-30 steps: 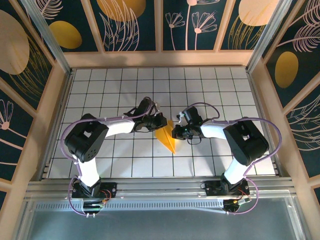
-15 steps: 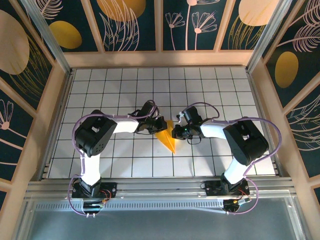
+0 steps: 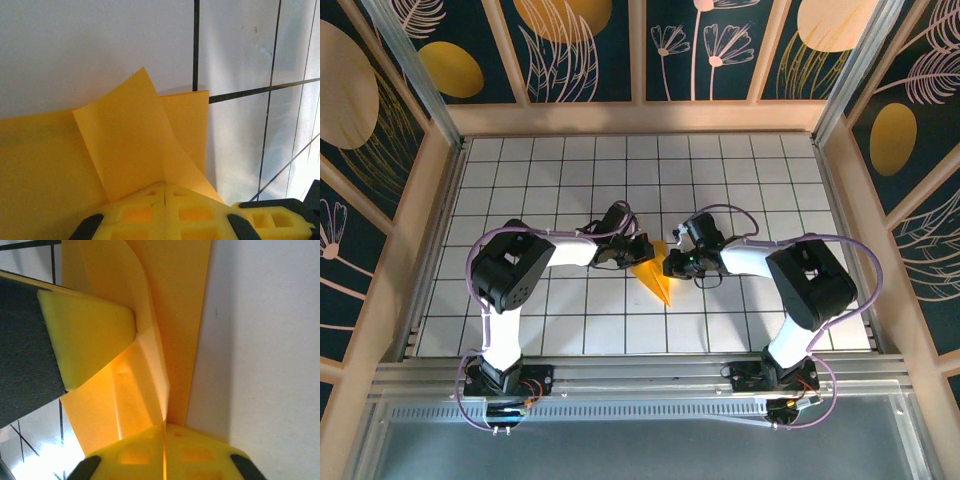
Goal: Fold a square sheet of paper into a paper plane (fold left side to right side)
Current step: Fourth fold the wing at the center of the table.
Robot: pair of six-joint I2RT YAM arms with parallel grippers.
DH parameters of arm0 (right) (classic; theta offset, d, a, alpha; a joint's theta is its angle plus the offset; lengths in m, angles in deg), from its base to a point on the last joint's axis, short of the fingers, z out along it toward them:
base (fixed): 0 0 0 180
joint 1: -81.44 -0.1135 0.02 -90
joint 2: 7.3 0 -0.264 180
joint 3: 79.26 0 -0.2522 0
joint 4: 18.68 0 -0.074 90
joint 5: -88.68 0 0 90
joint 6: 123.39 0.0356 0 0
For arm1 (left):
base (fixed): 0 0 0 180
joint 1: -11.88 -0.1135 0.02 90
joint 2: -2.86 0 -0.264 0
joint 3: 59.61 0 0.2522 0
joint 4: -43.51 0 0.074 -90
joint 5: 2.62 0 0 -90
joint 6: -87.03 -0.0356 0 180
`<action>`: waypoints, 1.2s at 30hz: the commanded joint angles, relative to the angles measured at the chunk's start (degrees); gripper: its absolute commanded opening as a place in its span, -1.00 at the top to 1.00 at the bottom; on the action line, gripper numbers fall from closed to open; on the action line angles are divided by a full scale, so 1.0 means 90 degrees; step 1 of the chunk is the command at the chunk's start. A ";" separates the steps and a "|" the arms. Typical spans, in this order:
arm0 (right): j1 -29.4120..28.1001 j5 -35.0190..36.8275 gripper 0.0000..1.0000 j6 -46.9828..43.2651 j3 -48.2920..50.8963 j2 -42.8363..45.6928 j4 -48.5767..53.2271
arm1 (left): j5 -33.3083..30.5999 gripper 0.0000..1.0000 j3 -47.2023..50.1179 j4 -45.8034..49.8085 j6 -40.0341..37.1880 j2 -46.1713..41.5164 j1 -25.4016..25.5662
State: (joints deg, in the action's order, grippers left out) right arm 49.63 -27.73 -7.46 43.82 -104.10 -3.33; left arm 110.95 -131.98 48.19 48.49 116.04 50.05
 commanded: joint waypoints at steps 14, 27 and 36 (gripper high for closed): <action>0.0417 0.0168 0.33 0.0059 -0.0381 0.1150 0.0937 | -0.0297 1.00 0.0262 0.0374 -0.0001 0.0207 0.0016; -0.0078 -0.1575 1.00 0.0589 0.0620 0.1257 0.0041 | -0.0352 1.00 0.0248 0.0433 0.0007 0.0186 0.0016; -0.0279 -0.1524 1.00 0.0722 0.0946 0.0994 -0.0367 | -0.0363 1.00 0.0233 0.0462 0.0004 0.0203 0.0010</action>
State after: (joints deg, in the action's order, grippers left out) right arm 47.42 -40.63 -1.80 51.25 -94.02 -4.08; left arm 110.93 -131.65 47.45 48.54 116.04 50.05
